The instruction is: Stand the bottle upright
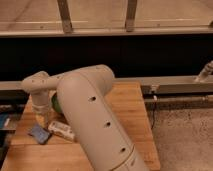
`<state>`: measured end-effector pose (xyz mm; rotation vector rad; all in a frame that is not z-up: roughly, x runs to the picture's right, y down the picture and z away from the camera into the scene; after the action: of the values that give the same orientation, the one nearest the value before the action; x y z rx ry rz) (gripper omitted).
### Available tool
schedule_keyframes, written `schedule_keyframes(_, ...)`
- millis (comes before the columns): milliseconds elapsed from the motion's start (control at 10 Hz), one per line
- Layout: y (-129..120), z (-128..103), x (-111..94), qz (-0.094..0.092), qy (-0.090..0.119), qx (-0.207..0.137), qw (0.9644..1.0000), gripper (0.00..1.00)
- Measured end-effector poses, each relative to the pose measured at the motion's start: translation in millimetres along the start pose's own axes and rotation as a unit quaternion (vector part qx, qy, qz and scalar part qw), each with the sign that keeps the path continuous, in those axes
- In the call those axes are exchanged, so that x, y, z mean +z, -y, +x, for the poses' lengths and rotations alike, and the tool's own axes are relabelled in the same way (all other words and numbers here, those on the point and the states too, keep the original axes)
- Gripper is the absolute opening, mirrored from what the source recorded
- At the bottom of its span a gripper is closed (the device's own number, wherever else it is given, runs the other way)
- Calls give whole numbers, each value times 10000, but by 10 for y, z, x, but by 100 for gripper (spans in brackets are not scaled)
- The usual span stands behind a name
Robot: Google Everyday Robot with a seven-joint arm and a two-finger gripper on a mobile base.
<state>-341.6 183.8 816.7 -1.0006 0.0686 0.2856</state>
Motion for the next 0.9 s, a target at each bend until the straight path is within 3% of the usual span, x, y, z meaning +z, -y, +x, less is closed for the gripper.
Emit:
schedule_keyframes(400,71,-37,58,-141,-19,-141,9998,0)
schedule_keyframes(900,81,58,17,1,-3,-46,10000,0)
